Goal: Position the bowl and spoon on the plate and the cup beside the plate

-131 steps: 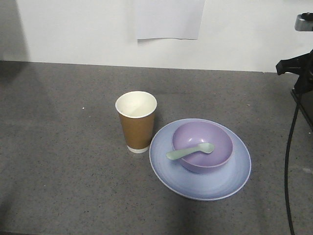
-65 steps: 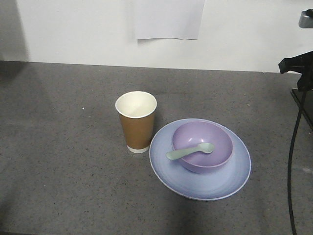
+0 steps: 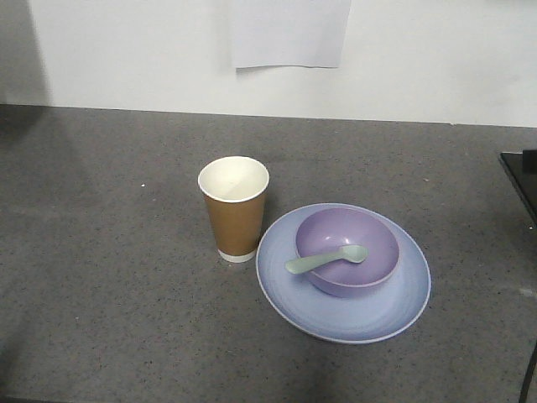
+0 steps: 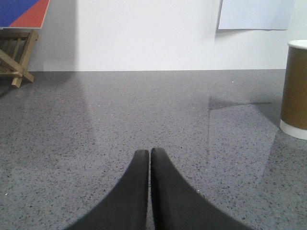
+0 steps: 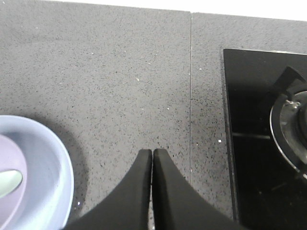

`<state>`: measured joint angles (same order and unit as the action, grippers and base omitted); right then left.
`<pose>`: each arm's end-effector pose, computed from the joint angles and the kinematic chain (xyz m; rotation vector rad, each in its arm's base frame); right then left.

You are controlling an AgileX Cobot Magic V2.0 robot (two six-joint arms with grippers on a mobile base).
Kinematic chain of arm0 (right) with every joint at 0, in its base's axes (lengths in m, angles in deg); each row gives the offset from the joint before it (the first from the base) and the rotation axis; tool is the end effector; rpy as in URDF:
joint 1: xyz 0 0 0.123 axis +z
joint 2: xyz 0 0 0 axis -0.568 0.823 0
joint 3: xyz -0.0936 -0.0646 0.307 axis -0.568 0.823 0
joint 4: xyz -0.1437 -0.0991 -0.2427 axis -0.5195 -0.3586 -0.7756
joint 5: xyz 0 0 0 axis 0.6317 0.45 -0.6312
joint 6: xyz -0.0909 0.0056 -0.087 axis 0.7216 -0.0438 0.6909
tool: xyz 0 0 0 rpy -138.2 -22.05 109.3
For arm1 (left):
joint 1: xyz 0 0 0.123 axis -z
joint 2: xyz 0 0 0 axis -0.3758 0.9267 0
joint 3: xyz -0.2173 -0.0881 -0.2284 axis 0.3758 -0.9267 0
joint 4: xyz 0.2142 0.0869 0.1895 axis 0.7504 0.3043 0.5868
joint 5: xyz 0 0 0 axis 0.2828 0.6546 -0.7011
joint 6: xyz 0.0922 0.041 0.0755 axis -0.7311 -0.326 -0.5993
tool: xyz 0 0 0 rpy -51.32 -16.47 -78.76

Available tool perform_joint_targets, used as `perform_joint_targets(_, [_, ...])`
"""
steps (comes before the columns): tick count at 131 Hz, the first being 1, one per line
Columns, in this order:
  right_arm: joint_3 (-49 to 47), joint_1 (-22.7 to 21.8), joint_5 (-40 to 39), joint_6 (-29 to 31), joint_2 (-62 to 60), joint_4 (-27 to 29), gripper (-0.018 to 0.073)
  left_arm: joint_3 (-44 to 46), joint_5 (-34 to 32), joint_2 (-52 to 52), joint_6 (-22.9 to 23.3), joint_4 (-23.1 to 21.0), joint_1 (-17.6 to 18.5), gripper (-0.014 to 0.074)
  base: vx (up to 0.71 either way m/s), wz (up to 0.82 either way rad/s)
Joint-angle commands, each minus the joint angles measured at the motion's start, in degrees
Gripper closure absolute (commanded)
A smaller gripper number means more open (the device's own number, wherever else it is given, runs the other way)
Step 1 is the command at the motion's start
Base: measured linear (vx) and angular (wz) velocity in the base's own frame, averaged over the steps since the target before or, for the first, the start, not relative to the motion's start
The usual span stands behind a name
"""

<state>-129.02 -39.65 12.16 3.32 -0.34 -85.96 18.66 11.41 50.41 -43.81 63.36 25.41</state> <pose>0.2807 -0.0200 0.3701 0.0241 2.2402 -0.0328 0.0962 -0.0043 0.1857 0.0053 1.6656 -0.0685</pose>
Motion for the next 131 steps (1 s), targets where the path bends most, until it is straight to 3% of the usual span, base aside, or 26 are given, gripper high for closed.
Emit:
perform_joint_targets(1, [5.92, -0.16, -10.65, 0.36, -6.90, -0.60, 0.0568, -0.57, -4.58, -0.91, 0.43, -0.50, 0.22, 0.0604, 0.00, 0.00])
perform_joint_targets(28, [22.87, -0.16, -24.57, 0.36, -20.89, -1.58, 0.0568, -0.57, -4.58, -0.91, 0.43, -0.50, 0.22, 0.0604, 0.00, 0.00])
perform_joint_targets(44, [31.26, -0.16, -28.24, 0.36, -29.38, -1.58, 0.0568, -0.57, -4.58, -0.91, 0.43, -0.50, 0.22, 0.0604, 0.00, 0.00])
perform_joint_targets(131, [56.65, -0.16, -30.41, -1.39, -60.16, -2.81, 0.0568, -0.57, -4.58, -0.91, 0.43, -0.50, 0.22, 0.0604, 0.00, 0.00])
